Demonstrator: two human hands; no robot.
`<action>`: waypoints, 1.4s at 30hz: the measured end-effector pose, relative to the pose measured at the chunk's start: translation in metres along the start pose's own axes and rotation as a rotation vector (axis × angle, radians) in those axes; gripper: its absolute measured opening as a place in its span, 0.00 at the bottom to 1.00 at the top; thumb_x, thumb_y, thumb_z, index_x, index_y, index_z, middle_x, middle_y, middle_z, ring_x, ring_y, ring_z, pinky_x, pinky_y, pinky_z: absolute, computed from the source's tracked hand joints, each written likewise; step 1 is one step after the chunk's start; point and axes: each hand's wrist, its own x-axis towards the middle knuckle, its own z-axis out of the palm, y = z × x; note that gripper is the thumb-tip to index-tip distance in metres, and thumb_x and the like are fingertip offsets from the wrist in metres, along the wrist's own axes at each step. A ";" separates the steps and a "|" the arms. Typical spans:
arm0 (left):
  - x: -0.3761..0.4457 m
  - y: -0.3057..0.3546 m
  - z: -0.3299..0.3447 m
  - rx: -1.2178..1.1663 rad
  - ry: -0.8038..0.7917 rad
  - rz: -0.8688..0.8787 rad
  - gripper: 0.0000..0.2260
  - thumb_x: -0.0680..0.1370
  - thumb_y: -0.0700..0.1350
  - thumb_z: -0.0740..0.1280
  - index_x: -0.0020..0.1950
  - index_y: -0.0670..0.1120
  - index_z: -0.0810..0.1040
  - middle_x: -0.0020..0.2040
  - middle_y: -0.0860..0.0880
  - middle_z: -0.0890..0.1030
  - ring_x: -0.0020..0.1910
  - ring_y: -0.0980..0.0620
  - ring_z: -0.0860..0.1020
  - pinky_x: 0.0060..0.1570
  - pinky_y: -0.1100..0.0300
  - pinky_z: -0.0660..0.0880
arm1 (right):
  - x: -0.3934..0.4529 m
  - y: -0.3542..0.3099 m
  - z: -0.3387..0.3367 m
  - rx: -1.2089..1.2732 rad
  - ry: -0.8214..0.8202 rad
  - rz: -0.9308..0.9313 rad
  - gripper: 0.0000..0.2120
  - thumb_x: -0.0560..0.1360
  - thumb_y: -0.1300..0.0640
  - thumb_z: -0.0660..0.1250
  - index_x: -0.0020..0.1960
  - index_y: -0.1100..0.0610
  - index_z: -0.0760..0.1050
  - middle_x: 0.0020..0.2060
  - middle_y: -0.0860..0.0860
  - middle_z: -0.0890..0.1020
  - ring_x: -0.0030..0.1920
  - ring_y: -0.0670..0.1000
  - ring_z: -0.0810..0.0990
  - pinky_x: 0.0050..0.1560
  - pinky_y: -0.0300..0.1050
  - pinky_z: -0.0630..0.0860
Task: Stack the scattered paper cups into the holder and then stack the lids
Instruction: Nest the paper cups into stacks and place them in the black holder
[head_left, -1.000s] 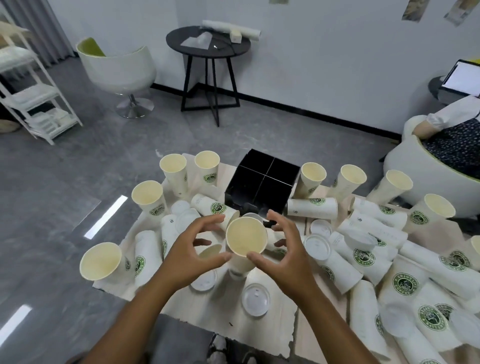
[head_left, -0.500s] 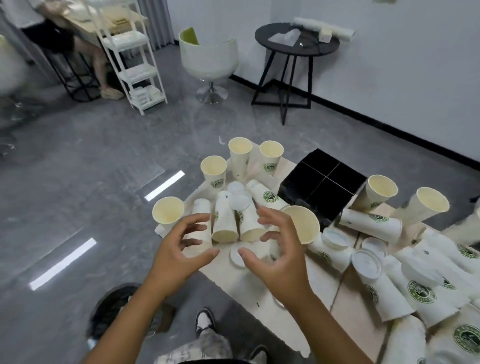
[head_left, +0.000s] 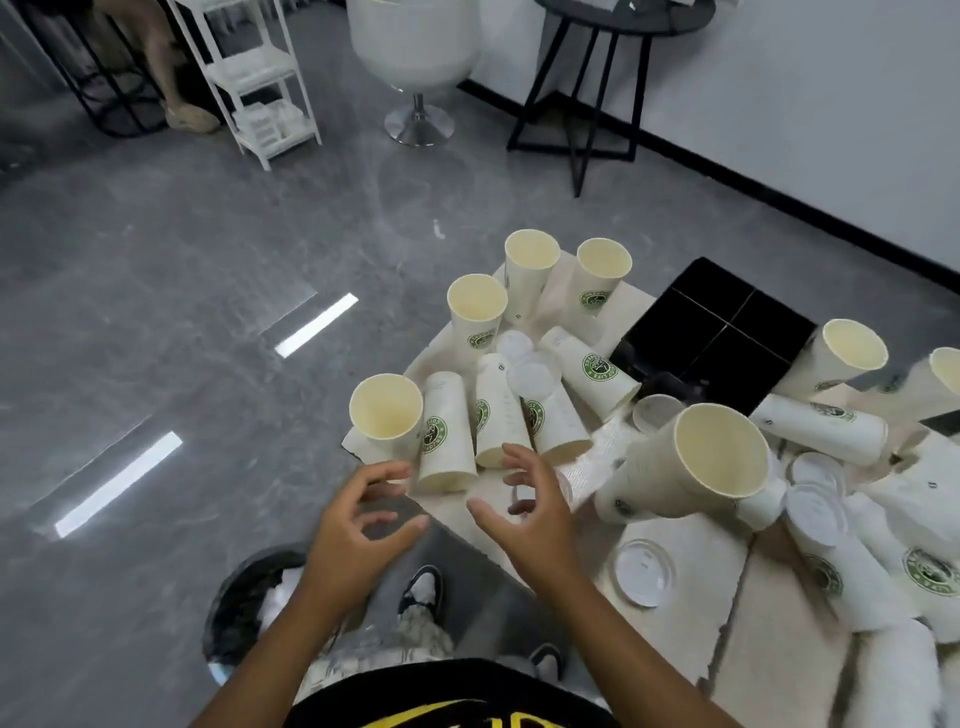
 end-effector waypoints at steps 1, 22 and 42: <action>0.003 -0.007 -0.008 0.008 -0.012 -0.019 0.22 0.65 0.55 0.78 0.58 0.63 0.80 0.61 0.58 0.83 0.60 0.55 0.82 0.56 0.51 0.81 | 0.002 0.004 0.011 -0.001 0.008 0.017 0.31 0.64 0.43 0.76 0.65 0.38 0.71 0.60 0.34 0.77 0.58 0.42 0.77 0.52 0.47 0.78; 0.080 -0.060 -0.061 0.108 -0.074 -0.128 0.27 0.63 0.56 0.80 0.58 0.58 0.74 0.56 0.54 0.82 0.57 0.54 0.82 0.58 0.43 0.82 | 0.035 0.056 0.127 -0.078 0.337 0.263 0.39 0.64 0.50 0.84 0.69 0.50 0.67 0.63 0.48 0.69 0.68 0.51 0.69 0.65 0.44 0.73; 0.115 -0.015 -0.061 0.197 -0.188 0.129 0.43 0.63 0.48 0.87 0.68 0.70 0.68 0.66 0.73 0.73 0.68 0.62 0.75 0.67 0.51 0.76 | 0.004 -0.001 0.064 -0.097 0.409 0.092 0.41 0.63 0.58 0.84 0.70 0.48 0.66 0.61 0.26 0.68 0.64 0.38 0.73 0.63 0.47 0.77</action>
